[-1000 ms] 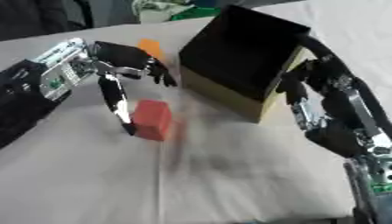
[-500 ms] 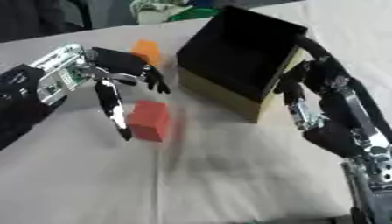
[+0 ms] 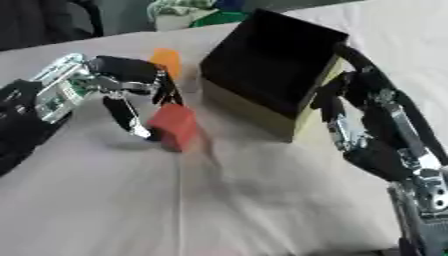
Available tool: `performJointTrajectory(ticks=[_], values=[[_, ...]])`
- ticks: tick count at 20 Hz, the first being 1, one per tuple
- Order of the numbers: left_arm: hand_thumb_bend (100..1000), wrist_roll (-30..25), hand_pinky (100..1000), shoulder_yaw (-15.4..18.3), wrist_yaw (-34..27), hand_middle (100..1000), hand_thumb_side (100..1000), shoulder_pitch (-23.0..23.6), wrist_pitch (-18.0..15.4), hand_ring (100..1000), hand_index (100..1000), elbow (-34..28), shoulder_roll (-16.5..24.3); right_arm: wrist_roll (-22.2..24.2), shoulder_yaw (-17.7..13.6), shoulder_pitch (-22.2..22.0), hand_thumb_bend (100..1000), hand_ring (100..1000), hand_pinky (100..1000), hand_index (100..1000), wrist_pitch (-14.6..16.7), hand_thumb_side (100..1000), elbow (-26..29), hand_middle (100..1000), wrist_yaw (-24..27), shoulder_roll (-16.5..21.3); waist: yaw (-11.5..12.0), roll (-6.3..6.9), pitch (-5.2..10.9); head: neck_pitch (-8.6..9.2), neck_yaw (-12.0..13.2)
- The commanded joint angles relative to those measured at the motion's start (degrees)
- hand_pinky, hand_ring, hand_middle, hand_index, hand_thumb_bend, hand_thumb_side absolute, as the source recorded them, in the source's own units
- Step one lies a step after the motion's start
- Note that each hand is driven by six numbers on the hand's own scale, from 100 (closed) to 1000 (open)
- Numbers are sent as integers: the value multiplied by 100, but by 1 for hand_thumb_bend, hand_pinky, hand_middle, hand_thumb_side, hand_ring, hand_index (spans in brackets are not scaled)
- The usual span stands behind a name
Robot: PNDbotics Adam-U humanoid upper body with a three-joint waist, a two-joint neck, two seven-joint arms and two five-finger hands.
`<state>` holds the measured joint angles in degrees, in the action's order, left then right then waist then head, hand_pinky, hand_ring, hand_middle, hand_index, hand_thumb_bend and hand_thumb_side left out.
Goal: Pick up objects on the table and place them in the box.
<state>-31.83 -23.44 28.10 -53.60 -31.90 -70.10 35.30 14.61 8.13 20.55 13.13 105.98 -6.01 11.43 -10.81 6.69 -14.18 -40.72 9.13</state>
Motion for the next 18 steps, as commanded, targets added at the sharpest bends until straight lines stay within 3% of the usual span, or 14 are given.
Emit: performJointTrajectory(ticks=[1, 5, 9, 14, 18], values=[[320, -2013, 645, 620, -341, 456, 203, -283, -2007, 456, 765, -77, 10, -1, -19, 27, 100, 564, 765, 1000, 13, 524, 57, 520, -42, 55, 17, -57, 121, 63, -22], [302, -2013, 648, 1113, -398, 452, 155, -880, -2007, 454, 767, 423, -584, 20, 3, 19, 100, 564, 765, 1000, 18, 524, 54, 519, -29, 30, -1, -90, 129, 94, -46], [290, -1958, 654, 1590, 155, 453, 145, -1539, -1949, 456, 770, 1126, -1666, 58, 37, 33, 100, 564, 765, 1000, 23, 524, 52, 518, -10, -15, -75, -132, 106, 178, -20], [344, -1442, 662, 2025, 1558, 474, 131, -2020, -1739, 476, 771, 1666, -2791, 145, 115, 84, 100, 563, 765, 1000, 31, 524, 54, 518, 32, -67, -226, -138, 54, 264, 37], [376, -637, 665, 2256, 2935, 483, 135, -2090, -1531, 484, 775, 1917, -3198, 205, 157, 112, 100, 563, 765, 1000, 35, 524, 54, 517, 55, -89, -325, -125, 27, 327, 37]])
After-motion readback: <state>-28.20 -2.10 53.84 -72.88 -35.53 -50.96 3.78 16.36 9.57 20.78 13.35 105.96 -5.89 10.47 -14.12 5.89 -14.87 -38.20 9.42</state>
